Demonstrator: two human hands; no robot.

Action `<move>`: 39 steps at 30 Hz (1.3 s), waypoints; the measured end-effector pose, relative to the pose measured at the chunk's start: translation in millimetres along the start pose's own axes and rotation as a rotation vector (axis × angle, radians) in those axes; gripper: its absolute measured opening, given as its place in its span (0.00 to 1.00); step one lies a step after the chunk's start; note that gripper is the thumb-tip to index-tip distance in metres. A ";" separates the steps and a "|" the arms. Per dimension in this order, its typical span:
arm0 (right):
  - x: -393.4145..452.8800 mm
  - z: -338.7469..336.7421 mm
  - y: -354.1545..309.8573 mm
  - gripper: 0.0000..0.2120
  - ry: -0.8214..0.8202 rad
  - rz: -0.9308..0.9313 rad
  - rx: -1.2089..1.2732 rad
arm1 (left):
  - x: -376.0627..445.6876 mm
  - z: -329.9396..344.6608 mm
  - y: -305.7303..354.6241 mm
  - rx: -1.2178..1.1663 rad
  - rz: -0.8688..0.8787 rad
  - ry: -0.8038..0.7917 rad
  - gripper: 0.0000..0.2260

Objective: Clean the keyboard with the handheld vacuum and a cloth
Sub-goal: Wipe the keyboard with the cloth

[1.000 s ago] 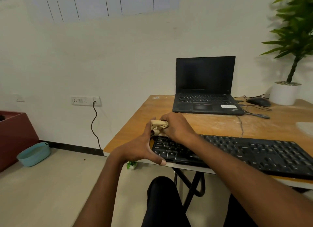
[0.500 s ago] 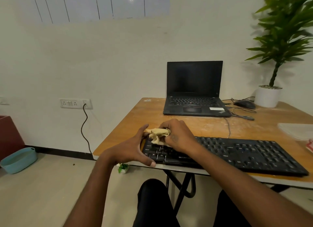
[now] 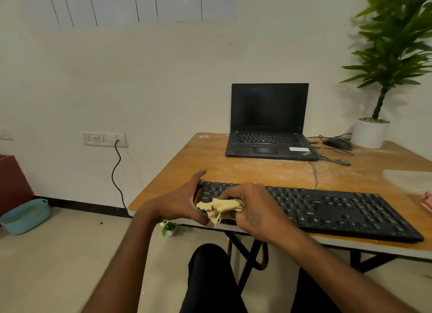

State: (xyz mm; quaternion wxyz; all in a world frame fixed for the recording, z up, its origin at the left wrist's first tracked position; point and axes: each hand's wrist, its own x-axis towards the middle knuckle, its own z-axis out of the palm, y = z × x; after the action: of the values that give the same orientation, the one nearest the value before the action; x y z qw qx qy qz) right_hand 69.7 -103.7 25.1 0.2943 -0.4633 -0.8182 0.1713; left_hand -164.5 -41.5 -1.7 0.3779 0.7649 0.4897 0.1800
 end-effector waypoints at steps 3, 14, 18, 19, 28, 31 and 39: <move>7.8 -3.1 1.9 0.17 0.026 0.017 0.031 | 0.7 -2.8 2.1 -0.008 0.013 -0.019 0.63; 62.2 -28.2 37.9 0.17 0.127 0.183 -0.098 | 20.9 0.9 6.4 0.019 0.028 -0.055 0.64; 43.5 -29.5 34.0 0.17 0.125 0.158 -0.087 | 18.5 2.1 4.6 0.009 0.030 -0.040 0.65; 32.4 -29.0 29.2 0.18 0.110 0.144 -0.068 | 18.4 2.0 4.1 0.009 0.032 -0.039 0.64; 16.3 -26.2 28.1 0.20 0.104 0.086 -0.046 | 19.0 -0.7 7.8 0.062 0.002 -0.036 0.62; 49.0 -24.8 43.2 0.18 0.166 0.126 -0.090 | 19.1 0.3 6.8 0.083 -0.011 -0.033 0.62; 41.6 -23.3 40.2 0.18 0.170 0.125 -0.087 | 19.5 1.5 1.7 0.089 -0.002 -0.025 0.62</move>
State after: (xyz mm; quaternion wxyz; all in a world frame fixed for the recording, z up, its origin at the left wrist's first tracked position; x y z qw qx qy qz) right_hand 94.5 -47.2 34.2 0.3308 -0.5387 -0.7664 0.1139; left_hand -153.6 -25.3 -3.2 0.3497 0.7827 0.4931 0.1481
